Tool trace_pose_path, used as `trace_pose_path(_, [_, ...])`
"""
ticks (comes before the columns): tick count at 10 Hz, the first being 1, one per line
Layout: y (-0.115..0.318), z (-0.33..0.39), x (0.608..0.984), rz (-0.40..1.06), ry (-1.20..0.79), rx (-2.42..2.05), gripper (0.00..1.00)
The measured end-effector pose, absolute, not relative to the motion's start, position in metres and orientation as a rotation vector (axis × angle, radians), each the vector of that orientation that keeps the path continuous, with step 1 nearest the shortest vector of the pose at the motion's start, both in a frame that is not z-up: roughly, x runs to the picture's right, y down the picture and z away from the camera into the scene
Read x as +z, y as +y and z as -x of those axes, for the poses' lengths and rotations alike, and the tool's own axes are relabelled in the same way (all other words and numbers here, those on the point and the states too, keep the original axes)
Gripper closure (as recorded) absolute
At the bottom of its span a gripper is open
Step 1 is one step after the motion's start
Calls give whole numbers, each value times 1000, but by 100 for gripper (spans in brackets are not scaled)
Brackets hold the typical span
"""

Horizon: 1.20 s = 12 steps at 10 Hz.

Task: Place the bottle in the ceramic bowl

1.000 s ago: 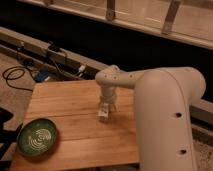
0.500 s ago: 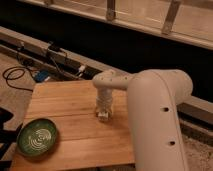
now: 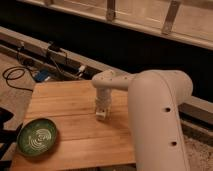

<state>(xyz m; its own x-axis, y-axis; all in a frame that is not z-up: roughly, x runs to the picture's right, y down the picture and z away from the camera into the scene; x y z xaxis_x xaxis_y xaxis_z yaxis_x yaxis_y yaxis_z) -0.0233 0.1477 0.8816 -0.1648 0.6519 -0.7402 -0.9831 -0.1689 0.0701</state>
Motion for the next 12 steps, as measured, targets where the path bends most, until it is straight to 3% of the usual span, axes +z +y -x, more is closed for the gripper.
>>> trace_pose_path(2, [139, 22, 874, 664, 642, 1655, 100])
trace_pose_path(5, [104, 34, 839, 592, 580, 1608, 100])
trace_pose_path(8, [66, 91, 787, 569, 495, 1465, 100])
trace_pose_path(12, [87, 138, 746, 612, 460, 1325, 100])
